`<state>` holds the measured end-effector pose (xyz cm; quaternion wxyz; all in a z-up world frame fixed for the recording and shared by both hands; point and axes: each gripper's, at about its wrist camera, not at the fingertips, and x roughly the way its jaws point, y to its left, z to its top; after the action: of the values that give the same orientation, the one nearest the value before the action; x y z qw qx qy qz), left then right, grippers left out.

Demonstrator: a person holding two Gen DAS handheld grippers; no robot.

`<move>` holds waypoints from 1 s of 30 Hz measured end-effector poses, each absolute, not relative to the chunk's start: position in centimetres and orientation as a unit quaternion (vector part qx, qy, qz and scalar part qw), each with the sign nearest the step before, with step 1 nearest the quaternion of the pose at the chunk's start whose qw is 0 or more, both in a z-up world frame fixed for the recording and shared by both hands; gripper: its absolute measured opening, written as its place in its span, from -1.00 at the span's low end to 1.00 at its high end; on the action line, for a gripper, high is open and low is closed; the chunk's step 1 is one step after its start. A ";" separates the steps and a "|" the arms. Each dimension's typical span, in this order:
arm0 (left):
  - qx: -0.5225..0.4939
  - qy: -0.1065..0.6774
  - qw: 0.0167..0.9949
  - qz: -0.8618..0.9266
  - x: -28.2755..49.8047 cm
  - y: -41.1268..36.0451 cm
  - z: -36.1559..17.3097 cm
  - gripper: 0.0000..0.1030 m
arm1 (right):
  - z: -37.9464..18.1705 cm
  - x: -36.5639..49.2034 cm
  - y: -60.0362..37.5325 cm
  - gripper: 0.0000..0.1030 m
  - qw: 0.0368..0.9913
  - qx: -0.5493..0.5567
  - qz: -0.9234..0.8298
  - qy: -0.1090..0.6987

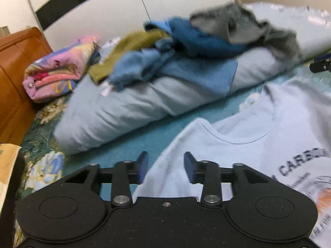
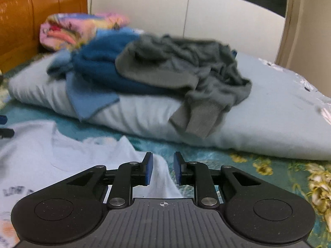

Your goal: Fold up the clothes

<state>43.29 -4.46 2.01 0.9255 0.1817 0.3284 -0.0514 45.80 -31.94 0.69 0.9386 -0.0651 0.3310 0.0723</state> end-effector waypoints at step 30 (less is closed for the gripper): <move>-0.125 0.425 0.891 -0.095 7.5 1.4 -2.5 0.28 | -3.1 8.2 -36.1 -0.53 0.881 0.172 0.099 0.429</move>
<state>7.53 1.36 -2.54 0.8914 -0.1246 0.4252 -0.0948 8.19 -36.13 -3.06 0.8813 0.1721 0.4289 0.0989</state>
